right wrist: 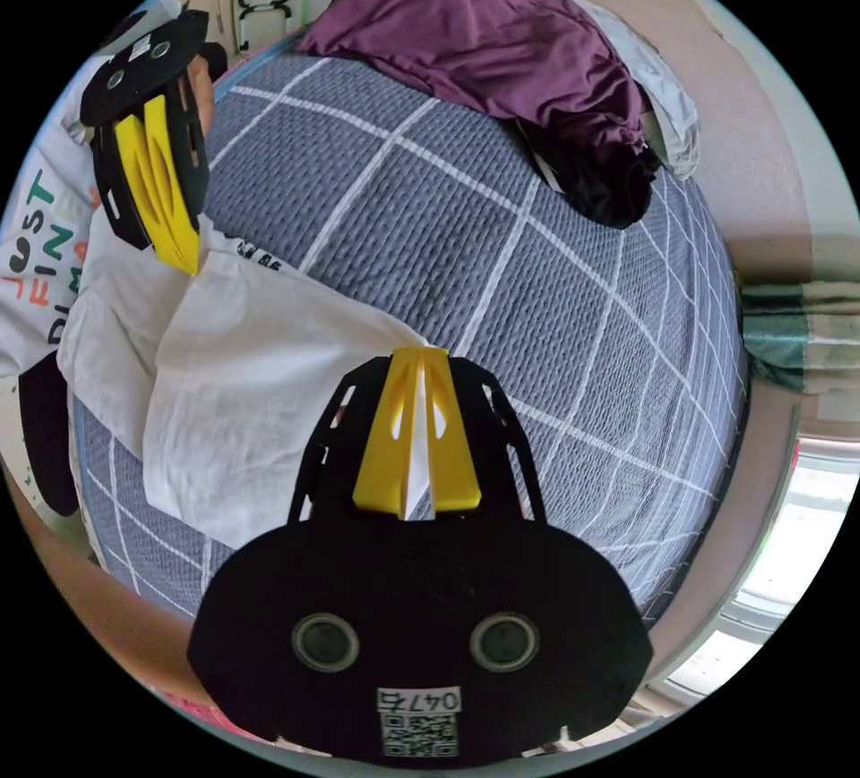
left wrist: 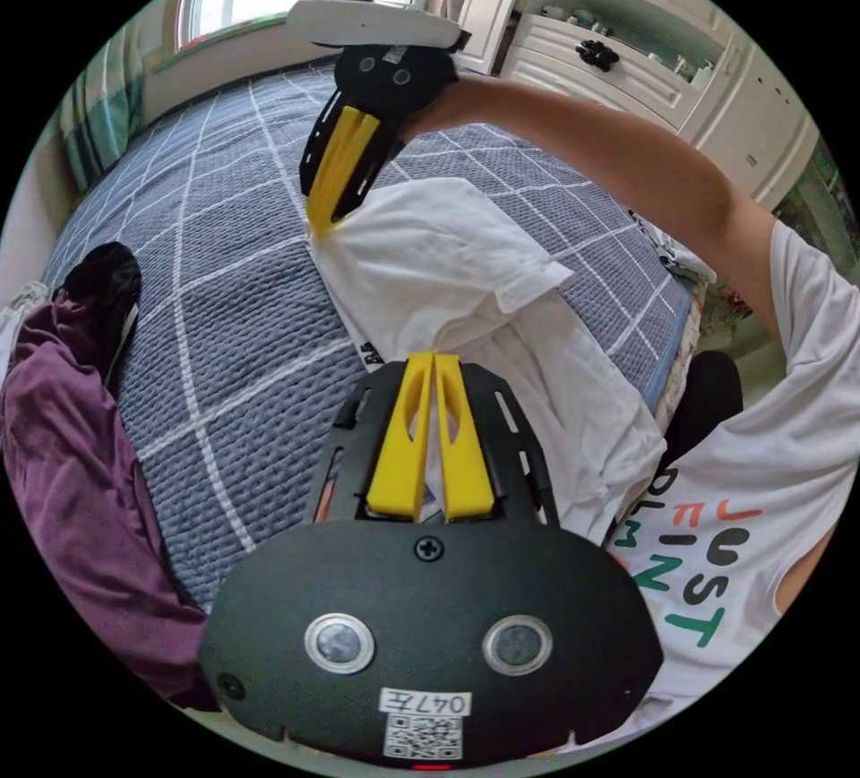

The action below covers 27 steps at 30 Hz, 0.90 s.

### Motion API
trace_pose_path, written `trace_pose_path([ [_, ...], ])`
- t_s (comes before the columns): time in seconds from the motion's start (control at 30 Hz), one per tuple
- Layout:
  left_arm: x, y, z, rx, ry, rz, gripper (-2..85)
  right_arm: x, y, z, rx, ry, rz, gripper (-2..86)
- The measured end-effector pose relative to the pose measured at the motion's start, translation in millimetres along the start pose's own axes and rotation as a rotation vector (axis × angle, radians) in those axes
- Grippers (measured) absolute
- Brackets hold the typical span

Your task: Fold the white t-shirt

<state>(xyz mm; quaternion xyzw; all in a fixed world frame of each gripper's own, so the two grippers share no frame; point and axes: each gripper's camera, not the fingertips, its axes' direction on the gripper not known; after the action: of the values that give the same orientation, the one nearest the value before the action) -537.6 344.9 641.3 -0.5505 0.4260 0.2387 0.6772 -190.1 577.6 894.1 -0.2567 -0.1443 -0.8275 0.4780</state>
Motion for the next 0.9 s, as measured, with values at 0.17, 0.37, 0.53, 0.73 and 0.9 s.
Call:
trace_pose_path([
  [0.17, 1, 4, 0, -0.063, 0.024, 0.019, -0.4, -16, 13, 17, 0.004, -0.034, 0.074, 0.6],
  [0.37, 2, 13, -3, -0.058, 0.116, 0.015, 5.5, -34, 65, -18, 0.216, -0.054, 0.313, 6.4],
  [0.53, 10, 24, -57, 0.076, 0.22, 0.076, 11.9, -129, 132, -92, 0.452, 0.015, 0.442, 7.3],
  [0.73, 67, 77, -57, -0.186, 0.159, 0.147, 15.2, -322, 132, -116, 0.433, -0.067, 0.46, 8.2],
  [0.9, 145, 141, -61, -0.106, -0.014, 0.33, 17.3, -409, 110, -117, 0.336, -0.026, 0.508, 9.5],
])
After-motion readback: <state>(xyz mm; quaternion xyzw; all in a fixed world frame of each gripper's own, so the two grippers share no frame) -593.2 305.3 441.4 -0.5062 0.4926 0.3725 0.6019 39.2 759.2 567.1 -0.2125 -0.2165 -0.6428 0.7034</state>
